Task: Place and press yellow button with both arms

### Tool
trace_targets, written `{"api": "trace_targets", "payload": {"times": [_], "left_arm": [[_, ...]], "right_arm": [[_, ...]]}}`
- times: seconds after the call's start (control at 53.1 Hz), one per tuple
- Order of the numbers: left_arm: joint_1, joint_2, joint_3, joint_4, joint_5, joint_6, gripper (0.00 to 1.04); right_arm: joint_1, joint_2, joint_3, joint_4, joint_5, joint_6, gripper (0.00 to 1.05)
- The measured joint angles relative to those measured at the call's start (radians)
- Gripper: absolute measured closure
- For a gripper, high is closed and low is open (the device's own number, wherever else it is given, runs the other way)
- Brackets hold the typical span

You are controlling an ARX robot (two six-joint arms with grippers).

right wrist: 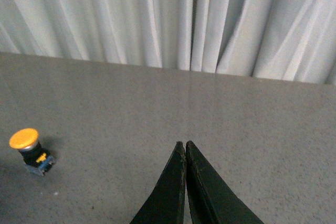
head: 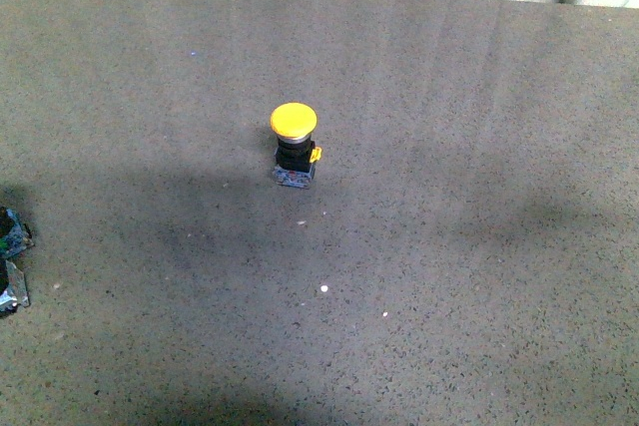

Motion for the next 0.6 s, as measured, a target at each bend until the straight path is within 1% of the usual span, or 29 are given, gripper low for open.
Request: {"api": "trace_targets", "payload": {"times": [0.151, 0.603], "left_arm": [[0.0, 0.0, 0.0, 0.0, 0.0, 0.0, 1.03], [0.0, 0.0, 0.0, 0.0, 0.0, 0.0, 1.03]], "right_arm": [[-0.001, -0.121, -0.001, -0.101, -0.002, 0.0, 1.03], [-0.001, -0.377, -0.002, -0.34, -0.002, 0.0, 1.03]]}}
